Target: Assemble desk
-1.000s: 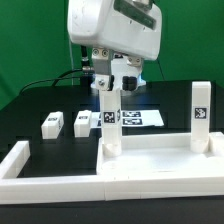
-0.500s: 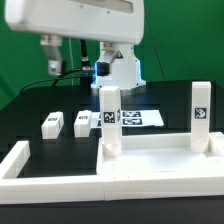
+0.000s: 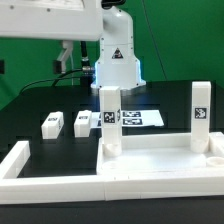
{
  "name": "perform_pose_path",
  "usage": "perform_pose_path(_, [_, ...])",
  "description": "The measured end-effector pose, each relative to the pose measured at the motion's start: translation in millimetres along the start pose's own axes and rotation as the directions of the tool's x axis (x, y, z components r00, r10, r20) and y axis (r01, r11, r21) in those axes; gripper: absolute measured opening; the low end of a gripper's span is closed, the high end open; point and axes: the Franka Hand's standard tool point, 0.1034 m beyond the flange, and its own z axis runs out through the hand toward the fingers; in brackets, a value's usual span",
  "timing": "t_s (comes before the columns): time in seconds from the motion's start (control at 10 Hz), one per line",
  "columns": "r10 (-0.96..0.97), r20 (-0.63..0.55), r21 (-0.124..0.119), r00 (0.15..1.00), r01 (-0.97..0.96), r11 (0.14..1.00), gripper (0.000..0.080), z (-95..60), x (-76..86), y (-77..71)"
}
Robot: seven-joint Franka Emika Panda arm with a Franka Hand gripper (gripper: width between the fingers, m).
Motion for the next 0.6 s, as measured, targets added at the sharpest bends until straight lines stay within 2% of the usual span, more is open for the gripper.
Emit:
perform_pose_path(0.2, [0.124,0.000,0.002,0.992,-0.124,0.992,0.0649,0.6,0.3,-0.8])
perform_pose_path(0.3, [0.200,-0.009,0.021,0.980,-0.200,0.980,0.0649,0.2,-0.2,0.4])
perform_pose_path(0.4, [0.316,-0.026,0.080,0.949,-0.313,0.946,0.0649,2.4,-9.0,7.8])
perform_pose_path(0.5, [0.415,-0.015,0.137,0.910,-0.409,0.902,0.0649,11.9,-29.9,11.5])
perform_pose_path(0.6, [0.497,0.000,0.166,0.868,-0.490,0.856,0.0649,24.5,-47.0,5.3])
